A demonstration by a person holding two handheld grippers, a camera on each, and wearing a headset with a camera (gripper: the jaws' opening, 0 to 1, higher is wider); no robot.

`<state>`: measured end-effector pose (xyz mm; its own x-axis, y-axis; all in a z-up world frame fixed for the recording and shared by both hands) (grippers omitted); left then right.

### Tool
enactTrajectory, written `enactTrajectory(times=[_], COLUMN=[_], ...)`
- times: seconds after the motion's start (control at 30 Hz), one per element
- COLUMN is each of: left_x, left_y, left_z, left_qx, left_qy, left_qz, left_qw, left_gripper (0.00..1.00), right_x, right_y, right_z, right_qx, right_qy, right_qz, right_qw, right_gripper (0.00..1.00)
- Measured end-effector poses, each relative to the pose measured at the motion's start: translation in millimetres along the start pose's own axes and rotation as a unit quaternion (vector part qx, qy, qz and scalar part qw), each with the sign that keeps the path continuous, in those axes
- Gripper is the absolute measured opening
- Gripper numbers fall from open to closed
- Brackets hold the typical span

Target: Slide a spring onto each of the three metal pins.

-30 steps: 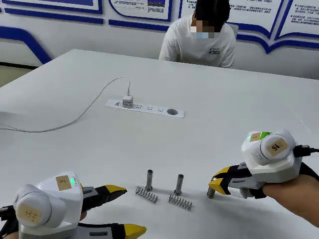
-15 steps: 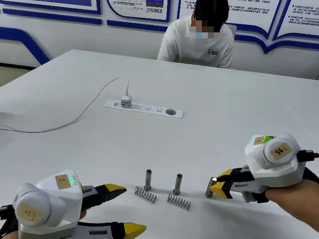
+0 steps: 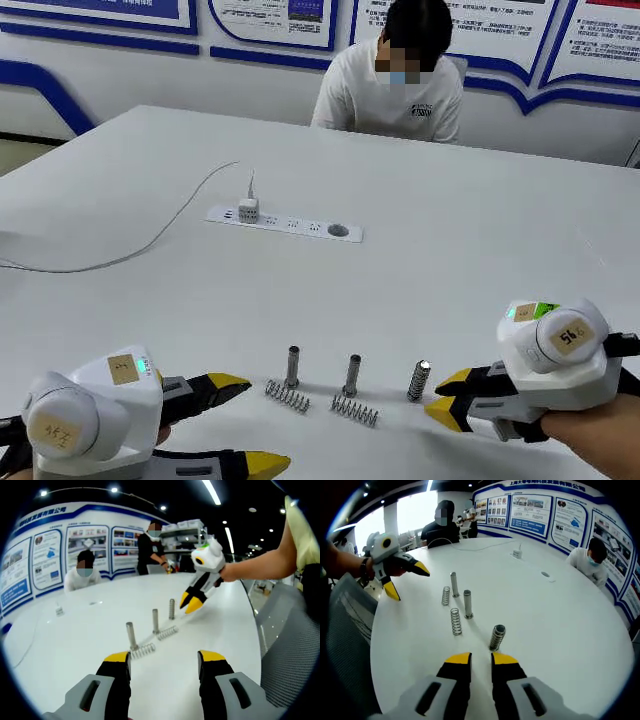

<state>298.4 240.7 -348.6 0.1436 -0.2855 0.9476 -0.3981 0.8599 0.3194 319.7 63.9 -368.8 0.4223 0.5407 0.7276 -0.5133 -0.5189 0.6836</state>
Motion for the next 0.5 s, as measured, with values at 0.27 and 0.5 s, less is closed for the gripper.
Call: enactTrajectory(times=[0.27, 0.5], left_x=[1.5, 2.3], left_y=[1.0, 1.1], left_z=[0.2, 1.0], left_qx=[-0.001, -0.002], left_qy=[-0.003, -0.005], left_qz=[0.000, -0.001], left_qw=[1.0000, 1.0000], left_gripper=[0.55, 0.54], right_x=[2.9, 10.0], right_y=[-7.7, -16.6], right_z=[-17.7, -28.8], right_qx=[0.018, 0.033], right_qy=[0.006, 0.014], right_qz=[0.000, 0.003], right_qw=[0.9998, 0.9994], right_gripper=[0.16, 0.17])
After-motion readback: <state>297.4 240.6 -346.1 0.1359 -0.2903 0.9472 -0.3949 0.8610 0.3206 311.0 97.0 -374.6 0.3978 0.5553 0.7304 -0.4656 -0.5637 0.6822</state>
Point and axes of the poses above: the centre of the closed fingertips' face, and the gripper's own axes: y roughly backward along the fingers, z roughly to its right, x roughly out of its top, the point moved 1 cm from there along y, roughly backward along the fingers, and after that the axes turned 2 degrees about z, right-handed, at the moved point
